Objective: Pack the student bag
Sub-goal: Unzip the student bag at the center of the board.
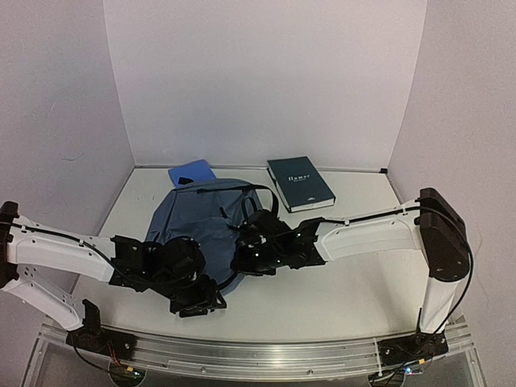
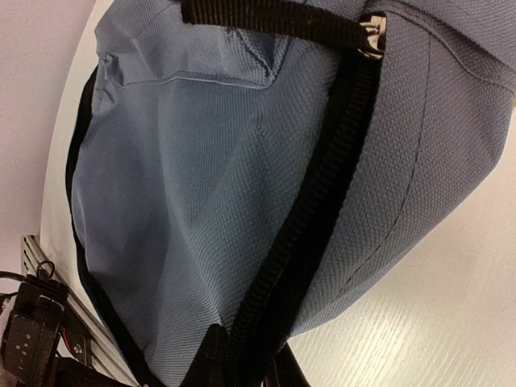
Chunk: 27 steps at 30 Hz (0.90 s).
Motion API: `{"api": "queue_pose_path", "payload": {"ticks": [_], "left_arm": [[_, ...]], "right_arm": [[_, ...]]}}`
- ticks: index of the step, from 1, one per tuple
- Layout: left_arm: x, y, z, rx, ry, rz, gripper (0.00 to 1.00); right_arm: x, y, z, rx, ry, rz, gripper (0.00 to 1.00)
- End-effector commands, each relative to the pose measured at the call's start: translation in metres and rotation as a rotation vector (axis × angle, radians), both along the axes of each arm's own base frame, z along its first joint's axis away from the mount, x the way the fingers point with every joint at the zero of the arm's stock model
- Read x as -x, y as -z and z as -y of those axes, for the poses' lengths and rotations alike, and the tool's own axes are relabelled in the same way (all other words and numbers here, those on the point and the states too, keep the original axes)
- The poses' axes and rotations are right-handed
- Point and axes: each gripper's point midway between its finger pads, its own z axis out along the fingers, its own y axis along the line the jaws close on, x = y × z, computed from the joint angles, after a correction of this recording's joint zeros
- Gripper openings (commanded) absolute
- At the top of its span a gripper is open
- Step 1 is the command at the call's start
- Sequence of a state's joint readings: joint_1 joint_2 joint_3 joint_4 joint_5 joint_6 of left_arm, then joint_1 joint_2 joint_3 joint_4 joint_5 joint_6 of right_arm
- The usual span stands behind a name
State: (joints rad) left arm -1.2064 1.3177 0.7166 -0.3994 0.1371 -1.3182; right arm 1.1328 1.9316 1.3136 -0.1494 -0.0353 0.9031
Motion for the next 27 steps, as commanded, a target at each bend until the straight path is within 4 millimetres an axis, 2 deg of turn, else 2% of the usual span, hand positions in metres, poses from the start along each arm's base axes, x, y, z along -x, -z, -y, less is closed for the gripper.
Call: {"api": "queue_pose_path", "payload": {"ticks": [1, 5, 9, 12, 15, 20, 27], "left_arm": [[-0.006, 0.003, 0.005, 0.019, -0.041, 0.017, 0.51], [-0.01, 0.008, 0.002, 0.006, -0.069, 0.026, 0.39], [-0.014, 0.006, 0.0, 0.001, -0.084, 0.042, 0.16], [-0.017, 0.004, -0.009, -0.047, -0.104, 0.06, 0.01], [-0.022, 0.001, -0.02, -0.086, -0.125, 0.093, 0.0], [-0.025, -0.006, -0.036, -0.124, -0.145, 0.119, 0.0], [-0.033, -0.013, -0.052, -0.149, -0.142, 0.112, 0.0]], "right_arm": [[-0.006, -0.021, -0.015, -0.065, 0.001, 0.028, 0.12], [-0.007, -0.024, -0.016, -0.071, 0.002, 0.032, 0.12], [-0.007, -0.023, -0.015, -0.069, 0.004, 0.032, 0.1], [-0.007, -0.024, -0.012, -0.069, 0.011, 0.04, 0.06], [-0.009, -0.028, -0.007, -0.068, 0.025, 0.058, 0.02], [-0.022, -0.036, 0.016, -0.031, 0.109, 0.132, 0.0], [-0.047, -0.025, 0.061, 0.049, 0.195, 0.146, 0.0]]}}
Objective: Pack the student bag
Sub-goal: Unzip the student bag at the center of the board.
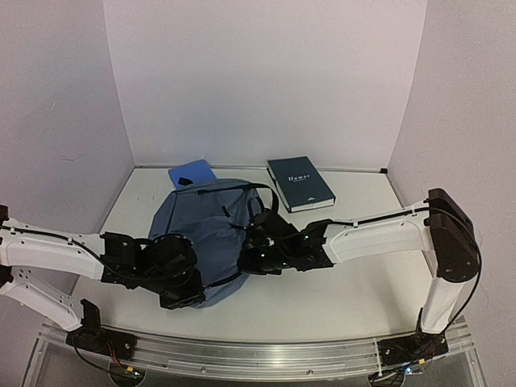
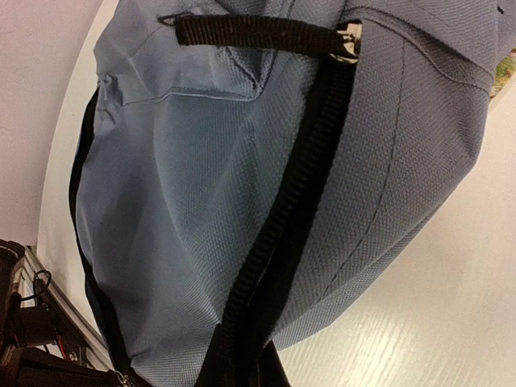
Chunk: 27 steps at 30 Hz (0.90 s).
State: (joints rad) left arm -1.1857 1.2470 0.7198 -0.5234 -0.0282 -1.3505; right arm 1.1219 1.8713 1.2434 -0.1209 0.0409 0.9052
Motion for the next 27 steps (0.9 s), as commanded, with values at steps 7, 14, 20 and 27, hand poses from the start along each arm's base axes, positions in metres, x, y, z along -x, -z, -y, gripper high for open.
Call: {"api": "queue_pose_path", "payload": {"ticks": [7, 14, 20, 27], "left_arm": [[-0.024, -0.011, -0.023, -0.045, 0.014, -0.012, 0.0], [-0.041, -0.01, -0.042, -0.077, -0.024, 0.016, 0.0], [-0.047, -0.002, -0.067, -0.163, -0.08, 0.055, 0.0], [-0.064, -0.034, -0.043, -0.07, 0.054, 0.217, 0.0]], "right_arm": [[-0.06, -0.015, 0.081, 0.102, 0.199, 0.11, 0.0], [-0.075, -0.019, 0.108, 0.143, 0.241, 0.145, 0.0], [-0.077, -0.056, 0.112, 0.143, 0.18, 0.248, 0.0], [-0.04, -0.114, 0.063, 0.122, -0.206, 0.448, 0.53]]}}
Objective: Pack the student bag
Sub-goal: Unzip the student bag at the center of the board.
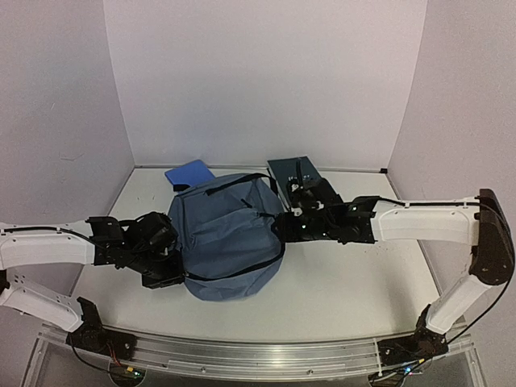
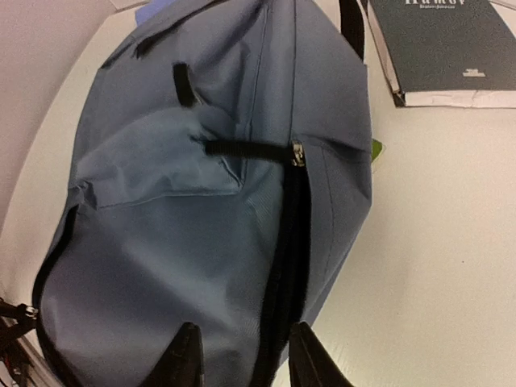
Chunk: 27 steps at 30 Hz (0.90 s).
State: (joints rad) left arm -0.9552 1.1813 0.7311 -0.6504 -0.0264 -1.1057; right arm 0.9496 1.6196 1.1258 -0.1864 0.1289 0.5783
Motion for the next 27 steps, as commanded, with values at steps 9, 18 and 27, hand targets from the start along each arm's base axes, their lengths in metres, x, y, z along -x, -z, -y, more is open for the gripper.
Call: {"api": "queue_pose_path", "payload": {"ticks": [9, 18, 27], "left_arm": [[-0.027, -0.041, 0.009, 0.019, 0.092, 0.184, 0.0], [-0.034, -0.043, 0.013, 0.065, 0.078, 0.185, 0.0], [-0.041, -0.049, 0.017, 0.187, 0.028, 0.097, 0.0]], "right_arm": [[0.089, -0.056, -0.122, 0.023, -0.601, 0.232, 0.8], [0.11, -0.014, -0.17, 0.008, -0.732, 0.209, 0.71], [0.105, 0.018, -0.187, 0.046, -0.741, 0.196, 0.57]]}}
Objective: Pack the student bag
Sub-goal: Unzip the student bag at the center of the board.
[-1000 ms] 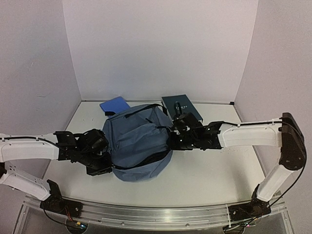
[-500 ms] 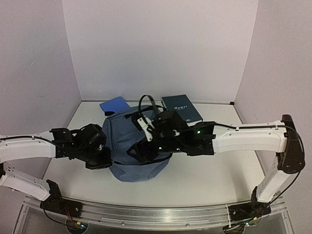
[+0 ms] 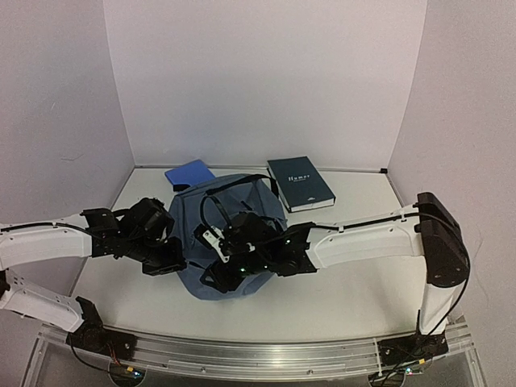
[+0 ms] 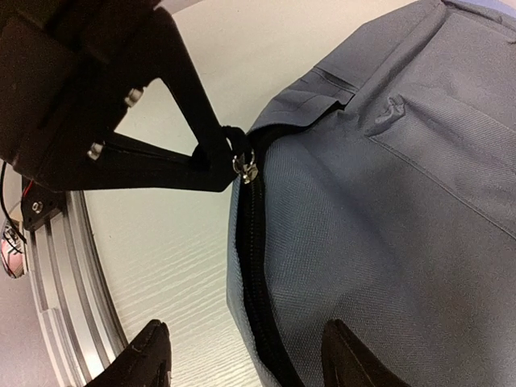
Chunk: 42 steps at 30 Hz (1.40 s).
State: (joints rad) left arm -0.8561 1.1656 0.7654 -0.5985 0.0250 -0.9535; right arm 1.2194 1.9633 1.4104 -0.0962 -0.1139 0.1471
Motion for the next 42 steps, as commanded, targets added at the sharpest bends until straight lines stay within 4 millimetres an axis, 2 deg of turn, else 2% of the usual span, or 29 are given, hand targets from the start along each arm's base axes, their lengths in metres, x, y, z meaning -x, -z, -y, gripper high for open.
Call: {"api": "queue_pose_path", "payload": {"ticks": [1, 5, 8, 10, 17, 27, 36, 42], "left_arm": [[-0.014, -0.027, 0.014, 0.146, -0.03, -0.004, 0.0], [-0.017, -0.032, 0.014, 0.196, -0.044, -0.038, 0.0], [-0.018, -0.028, 0.009, 0.202, -0.059, -0.064, 0.0], [-0.02, -0.024, 0.005, 0.206, -0.072, -0.078, 0.0], [-0.033, -0.02, -0.01, 0.239, -0.144, -0.107, 0.0], [-0.072, -0.012, -0.046, 0.215, -0.241, -0.081, 0.0], [-0.115, -0.001, -0.074, 0.235, -0.345, -0.044, 0.0], [-0.138, 0.009, -0.092, 0.229, -0.391, -0.04, 0.0]], "right_arm": [[-0.007, -0.011, -0.021, -0.054, -0.008, 0.041, 0.54], [-0.012, -0.006, -0.023, -0.046, 0.015, 0.048, 0.23], [-0.015, -0.01, -0.022, -0.053, 0.03, 0.056, 0.06], [-0.017, -0.015, -0.019, -0.058, 0.045, 0.065, 0.0], [-0.017, -0.041, 0.003, -0.086, 0.099, 0.084, 0.0], [-0.01, -0.057, 0.035, -0.108, 0.147, 0.07, 0.0], [-0.003, -0.073, 0.048, -0.144, 0.149, 0.053, 0.0], [0.009, -0.081, 0.044, -0.173, 0.092, 0.02, 0.0]]}}
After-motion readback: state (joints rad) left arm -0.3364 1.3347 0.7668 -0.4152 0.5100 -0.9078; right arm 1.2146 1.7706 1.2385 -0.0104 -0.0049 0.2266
